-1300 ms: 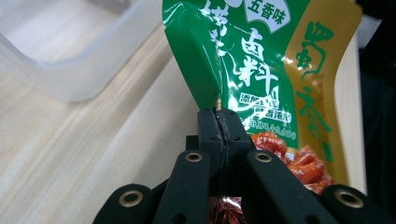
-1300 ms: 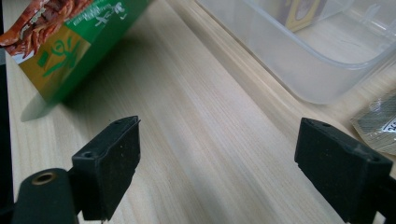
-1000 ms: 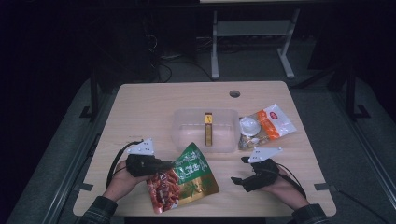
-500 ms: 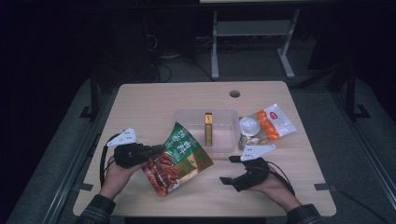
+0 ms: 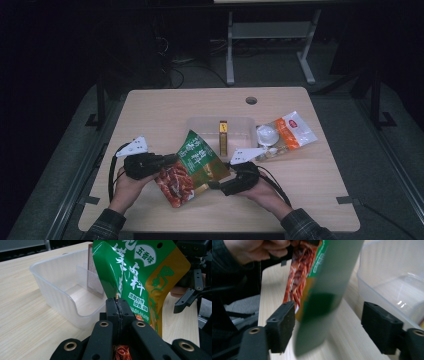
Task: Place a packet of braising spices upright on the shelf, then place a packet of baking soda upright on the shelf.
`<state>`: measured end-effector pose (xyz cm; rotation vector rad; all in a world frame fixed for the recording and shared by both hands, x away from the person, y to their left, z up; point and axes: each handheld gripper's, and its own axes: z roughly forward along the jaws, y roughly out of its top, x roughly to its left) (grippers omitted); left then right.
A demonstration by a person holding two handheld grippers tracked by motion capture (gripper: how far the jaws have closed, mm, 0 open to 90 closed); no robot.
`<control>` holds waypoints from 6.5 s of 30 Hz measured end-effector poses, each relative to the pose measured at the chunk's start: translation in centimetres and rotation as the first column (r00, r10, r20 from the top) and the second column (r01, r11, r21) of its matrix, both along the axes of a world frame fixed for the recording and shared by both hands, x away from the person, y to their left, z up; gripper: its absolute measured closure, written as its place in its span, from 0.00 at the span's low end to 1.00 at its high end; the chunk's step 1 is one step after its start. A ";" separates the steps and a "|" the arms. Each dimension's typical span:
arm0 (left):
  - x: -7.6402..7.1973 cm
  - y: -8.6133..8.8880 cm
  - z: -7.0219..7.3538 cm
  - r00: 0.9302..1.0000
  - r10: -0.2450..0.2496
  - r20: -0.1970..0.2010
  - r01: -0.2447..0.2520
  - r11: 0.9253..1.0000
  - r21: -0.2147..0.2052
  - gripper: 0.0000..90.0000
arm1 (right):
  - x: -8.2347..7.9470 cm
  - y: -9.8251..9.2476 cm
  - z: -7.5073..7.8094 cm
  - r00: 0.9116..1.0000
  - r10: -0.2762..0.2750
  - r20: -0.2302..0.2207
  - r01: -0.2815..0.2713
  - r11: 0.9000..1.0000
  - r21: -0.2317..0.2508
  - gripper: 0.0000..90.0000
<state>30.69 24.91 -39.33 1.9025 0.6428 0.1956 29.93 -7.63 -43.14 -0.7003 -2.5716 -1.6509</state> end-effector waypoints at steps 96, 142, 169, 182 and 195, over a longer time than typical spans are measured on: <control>-3.1 1.0 -4.9 0.998 0.054 -0.042 -0.043 0.974 0.224 0.23 | 7.7 -2.5 12.0 0.972 -0.222 0.080 0.207 0.965 0.163 1.00; -3.0 0.2 -5.4 0.997 0.016 -0.070 0.003 0.963 0.268 0.21 | 9.0 0.1 7.1 0.963 -0.263 0.053 0.262 0.965 0.030 1.00; -2.8 -0.2 -5.7 0.996 0.002 -0.092 0.026 0.954 0.299 0.20 | 7.9 -1.5 7.3 0.963 -0.256 0.081 0.258 0.966 -0.017 0.45; -2.8 -0.4 -5.8 0.996 -0.001 -0.090 0.029 0.952 0.304 0.20 | 5.5 -4.1 8.2 0.963 -0.241 0.121 0.246 0.969 -0.028 0.38; -2.7 -0.3 -5.8 0.996 -0.006 -0.092 0.035 0.949 0.315 0.20 | 5.3 -9.7 7.6 0.930 -0.343 0.136 0.354 0.933 -0.067 0.40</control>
